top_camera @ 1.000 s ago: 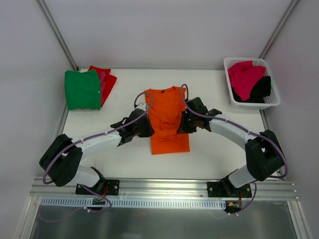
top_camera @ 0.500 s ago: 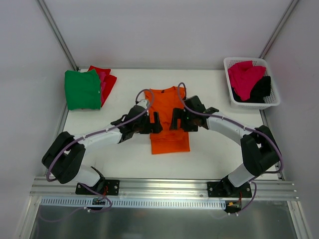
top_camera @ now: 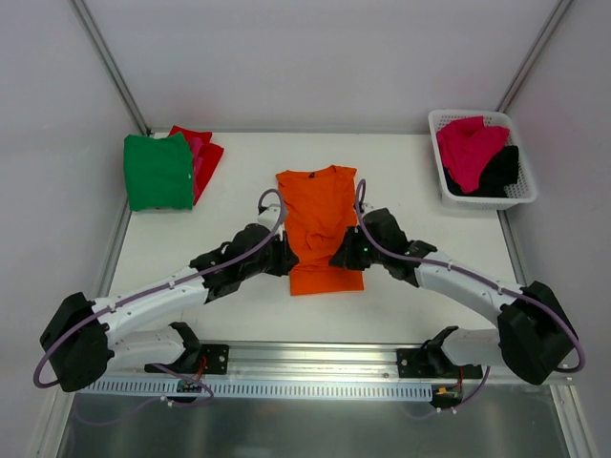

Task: Fold and stack the t-shirts
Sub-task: Fold the tshirt

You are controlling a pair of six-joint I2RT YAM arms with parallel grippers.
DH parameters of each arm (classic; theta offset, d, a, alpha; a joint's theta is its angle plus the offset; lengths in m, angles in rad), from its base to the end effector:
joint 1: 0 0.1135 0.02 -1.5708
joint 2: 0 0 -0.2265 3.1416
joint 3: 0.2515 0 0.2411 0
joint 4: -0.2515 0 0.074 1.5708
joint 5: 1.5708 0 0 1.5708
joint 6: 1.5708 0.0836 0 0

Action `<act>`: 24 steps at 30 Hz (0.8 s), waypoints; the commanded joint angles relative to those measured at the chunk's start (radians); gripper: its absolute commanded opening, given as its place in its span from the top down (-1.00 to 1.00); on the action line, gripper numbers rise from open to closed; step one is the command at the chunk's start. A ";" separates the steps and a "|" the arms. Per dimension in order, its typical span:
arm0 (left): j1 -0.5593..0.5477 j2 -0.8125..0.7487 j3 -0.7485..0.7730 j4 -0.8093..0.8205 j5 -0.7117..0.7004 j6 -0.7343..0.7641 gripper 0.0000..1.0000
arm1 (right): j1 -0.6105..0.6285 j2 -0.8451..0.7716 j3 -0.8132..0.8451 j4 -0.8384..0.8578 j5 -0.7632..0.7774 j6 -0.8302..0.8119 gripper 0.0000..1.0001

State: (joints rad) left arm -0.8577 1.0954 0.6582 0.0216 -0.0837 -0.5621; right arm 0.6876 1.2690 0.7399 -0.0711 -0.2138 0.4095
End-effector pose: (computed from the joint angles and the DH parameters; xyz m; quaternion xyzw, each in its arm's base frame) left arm 0.1997 -0.2202 0.2069 0.1007 0.8313 -0.3290 0.4366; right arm 0.2306 0.2124 0.1758 -0.1712 0.8641 0.3224 0.3465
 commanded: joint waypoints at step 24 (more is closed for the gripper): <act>-0.038 0.269 -0.037 0.210 0.173 -0.053 1.00 | 0.079 0.238 -0.237 0.381 -0.024 0.204 0.99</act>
State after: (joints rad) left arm -0.8906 1.3033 0.5926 0.1570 0.0212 -0.5941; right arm 0.7597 1.5223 0.5308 0.3176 -0.2672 0.6140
